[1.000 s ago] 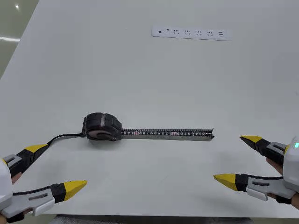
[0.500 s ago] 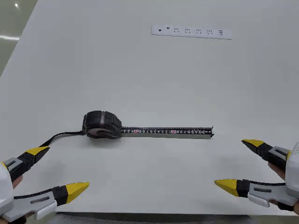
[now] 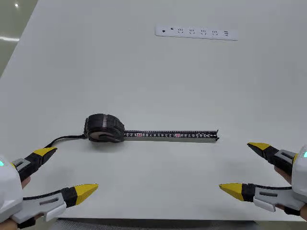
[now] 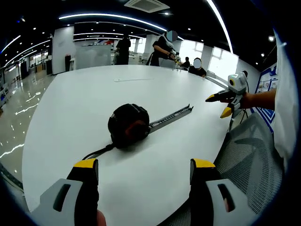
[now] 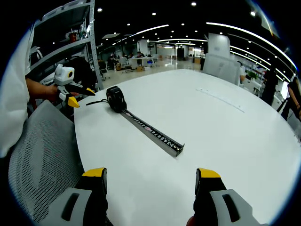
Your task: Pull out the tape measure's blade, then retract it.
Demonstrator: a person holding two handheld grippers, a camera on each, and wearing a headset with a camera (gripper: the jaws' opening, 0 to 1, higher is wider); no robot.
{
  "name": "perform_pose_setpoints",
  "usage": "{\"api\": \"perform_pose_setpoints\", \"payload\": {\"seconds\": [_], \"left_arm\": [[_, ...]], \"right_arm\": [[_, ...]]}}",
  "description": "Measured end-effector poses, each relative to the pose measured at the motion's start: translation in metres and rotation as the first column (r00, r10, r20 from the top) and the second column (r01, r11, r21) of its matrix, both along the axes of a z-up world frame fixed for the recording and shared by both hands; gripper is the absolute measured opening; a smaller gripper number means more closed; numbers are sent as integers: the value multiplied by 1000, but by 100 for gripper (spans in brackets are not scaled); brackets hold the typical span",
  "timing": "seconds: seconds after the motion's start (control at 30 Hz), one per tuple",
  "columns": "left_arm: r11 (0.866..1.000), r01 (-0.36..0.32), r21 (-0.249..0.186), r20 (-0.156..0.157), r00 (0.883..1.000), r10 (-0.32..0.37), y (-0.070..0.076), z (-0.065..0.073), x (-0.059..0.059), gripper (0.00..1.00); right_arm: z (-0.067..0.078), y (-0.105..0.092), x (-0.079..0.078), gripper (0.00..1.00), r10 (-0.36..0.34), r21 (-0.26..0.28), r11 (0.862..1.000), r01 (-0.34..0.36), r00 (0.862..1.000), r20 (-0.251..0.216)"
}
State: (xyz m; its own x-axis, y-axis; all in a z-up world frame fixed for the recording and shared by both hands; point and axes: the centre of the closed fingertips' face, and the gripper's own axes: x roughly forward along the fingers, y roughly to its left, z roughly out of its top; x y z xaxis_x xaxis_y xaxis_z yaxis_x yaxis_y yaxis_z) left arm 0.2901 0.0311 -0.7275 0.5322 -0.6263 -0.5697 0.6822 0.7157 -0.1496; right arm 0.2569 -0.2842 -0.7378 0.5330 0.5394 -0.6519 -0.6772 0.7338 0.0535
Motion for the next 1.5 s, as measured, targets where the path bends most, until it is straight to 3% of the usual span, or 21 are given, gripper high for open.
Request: {"api": "perform_pose_setpoints", "payload": {"seconds": [0.57,0.9,1.27,1.5], "left_arm": [[1000,-22,-8,-9,1000,22,-32,-2,29,78],[1000,-25,-12,-25,999,25,-42,-5,46,77],[999,-27,-18,-27,999,27,-46,-8,50,76],[996,-86,-31,-25,996,85,-46,-8,56,75]], "right_arm": [[-1,5,3,75,10,6,1000,-10,1000,1],[-1,2,4,75,2,7,1000,-2,1000,1],[-3,2,3,75,-3,11,1000,3,1000,-5],[-3,2,8,73,10,10,1000,-10,1000,-2]]}}
